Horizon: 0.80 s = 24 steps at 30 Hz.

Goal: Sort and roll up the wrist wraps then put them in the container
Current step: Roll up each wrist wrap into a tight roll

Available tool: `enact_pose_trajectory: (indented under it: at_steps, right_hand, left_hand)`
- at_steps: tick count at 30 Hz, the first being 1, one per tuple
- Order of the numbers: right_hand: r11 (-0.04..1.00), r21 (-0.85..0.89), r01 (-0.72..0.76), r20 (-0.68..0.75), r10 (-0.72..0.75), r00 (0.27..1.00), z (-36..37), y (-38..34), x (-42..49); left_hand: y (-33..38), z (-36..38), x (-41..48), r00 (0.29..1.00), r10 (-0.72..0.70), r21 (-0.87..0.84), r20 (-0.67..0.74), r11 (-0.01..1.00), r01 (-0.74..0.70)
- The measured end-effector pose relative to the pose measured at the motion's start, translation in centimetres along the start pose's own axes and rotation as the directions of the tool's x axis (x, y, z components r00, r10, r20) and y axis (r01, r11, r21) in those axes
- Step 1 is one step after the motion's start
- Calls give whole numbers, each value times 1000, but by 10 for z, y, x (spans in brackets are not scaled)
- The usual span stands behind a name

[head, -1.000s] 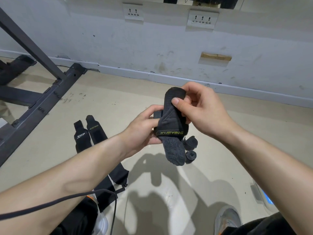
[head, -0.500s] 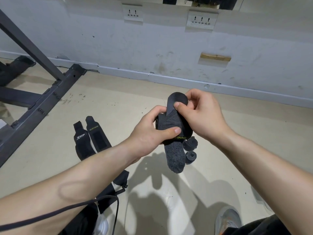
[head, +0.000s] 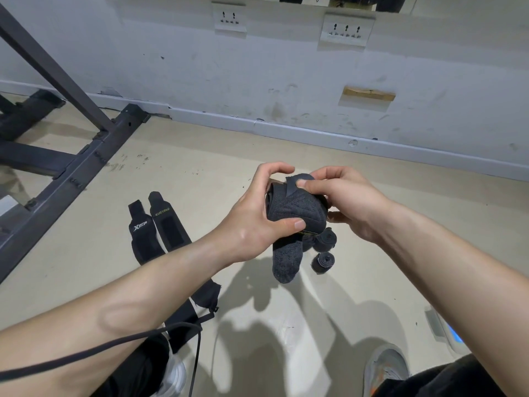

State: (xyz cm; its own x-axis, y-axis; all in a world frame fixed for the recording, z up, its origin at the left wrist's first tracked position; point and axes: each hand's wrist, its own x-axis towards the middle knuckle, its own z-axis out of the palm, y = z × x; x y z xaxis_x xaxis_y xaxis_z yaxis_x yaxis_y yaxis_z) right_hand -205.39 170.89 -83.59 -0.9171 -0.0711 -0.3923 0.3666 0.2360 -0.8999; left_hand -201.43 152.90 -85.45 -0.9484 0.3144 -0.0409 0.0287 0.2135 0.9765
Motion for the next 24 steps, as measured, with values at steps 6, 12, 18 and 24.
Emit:
enact_pose_trajectory:
  at_steps: [6, 12, 18, 24]
  right_hand:
    - [995, 55, -89, 44, 87, 995, 1, -1, 0]
    - [996, 46, -81, 8, 80, 997, 0, 3, 2]
    - [993, 115, 12, -164, 8, 986, 2, 2, 0]
    - [994, 78, 75, 63, -80, 995, 24, 3, -24]
  left_hand:
    - [0, -4, 4, 1000, 16, 46, -7, 999, -16]
    - [-3, -1, 6, 999, -23, 40, -37, 999, 24]
    - [8, -12, 14, 960, -225, -326, -168, 931, 161]
    - [9, -28, 20, 913, -362, -574, -186, 794, 198]
